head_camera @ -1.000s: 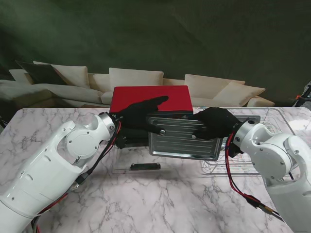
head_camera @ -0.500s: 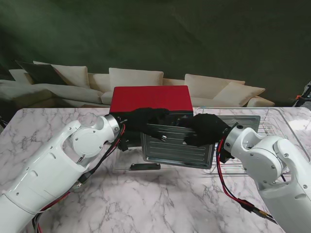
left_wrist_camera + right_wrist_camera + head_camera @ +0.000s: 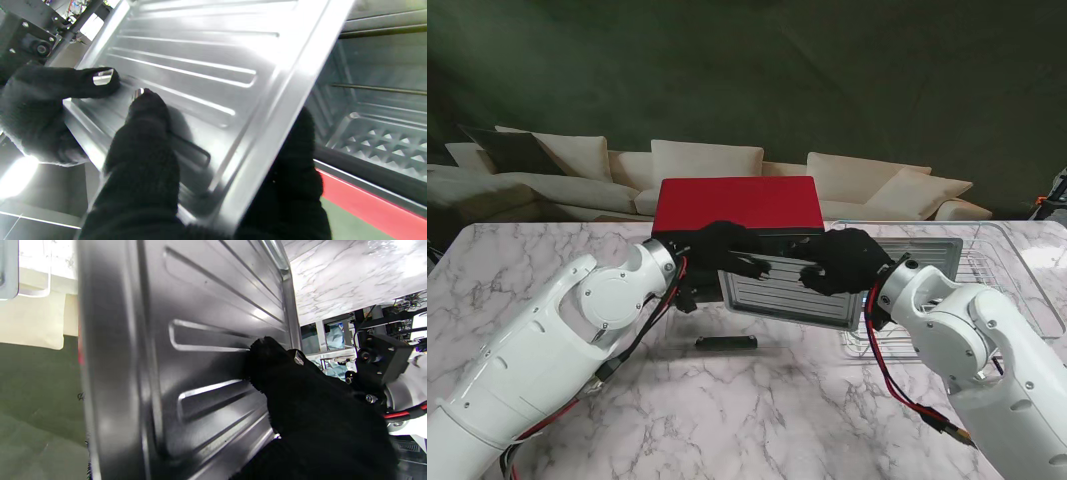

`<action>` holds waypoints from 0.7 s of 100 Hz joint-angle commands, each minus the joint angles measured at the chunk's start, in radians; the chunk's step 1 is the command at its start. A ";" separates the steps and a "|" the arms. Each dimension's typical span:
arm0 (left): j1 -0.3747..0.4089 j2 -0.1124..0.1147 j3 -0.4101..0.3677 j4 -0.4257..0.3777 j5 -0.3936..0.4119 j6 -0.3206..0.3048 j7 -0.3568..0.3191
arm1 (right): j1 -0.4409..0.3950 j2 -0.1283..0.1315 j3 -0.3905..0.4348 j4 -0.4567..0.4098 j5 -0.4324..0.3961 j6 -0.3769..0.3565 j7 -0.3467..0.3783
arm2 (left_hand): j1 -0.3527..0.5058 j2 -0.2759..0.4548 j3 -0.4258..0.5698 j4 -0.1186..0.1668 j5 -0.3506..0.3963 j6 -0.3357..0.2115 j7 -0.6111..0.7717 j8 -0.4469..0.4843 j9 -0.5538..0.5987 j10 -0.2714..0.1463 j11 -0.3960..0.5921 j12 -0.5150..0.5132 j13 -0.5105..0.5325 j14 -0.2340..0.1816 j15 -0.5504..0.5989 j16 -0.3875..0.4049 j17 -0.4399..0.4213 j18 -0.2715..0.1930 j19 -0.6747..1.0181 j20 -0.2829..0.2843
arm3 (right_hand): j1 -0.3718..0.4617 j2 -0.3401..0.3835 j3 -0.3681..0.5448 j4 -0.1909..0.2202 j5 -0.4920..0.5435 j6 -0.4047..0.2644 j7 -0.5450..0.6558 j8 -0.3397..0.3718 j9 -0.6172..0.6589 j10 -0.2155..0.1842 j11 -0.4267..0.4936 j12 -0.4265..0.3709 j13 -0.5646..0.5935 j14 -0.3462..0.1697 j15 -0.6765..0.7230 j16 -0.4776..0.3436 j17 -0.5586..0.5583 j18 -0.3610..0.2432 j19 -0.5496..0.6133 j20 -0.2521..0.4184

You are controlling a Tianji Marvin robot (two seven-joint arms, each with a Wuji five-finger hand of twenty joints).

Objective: Slide the trays into the oven

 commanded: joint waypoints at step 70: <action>0.027 -0.011 -0.010 -0.014 0.043 0.011 0.016 | -0.084 -0.034 0.103 -0.029 0.106 -0.029 -0.105 | 0.145 0.067 0.185 0.008 0.045 -0.081 0.085 0.161 0.060 0.035 0.045 -0.006 0.112 0.003 0.087 -0.056 0.130 -0.053 0.154 -0.065 | -0.593 0.071 -0.226 0.140 -0.530 0.099 -0.565 -0.221 -0.935 0.049 -0.492 -0.548 -0.841 0.019 -0.841 -0.411 -0.554 -0.099 -0.502 -0.156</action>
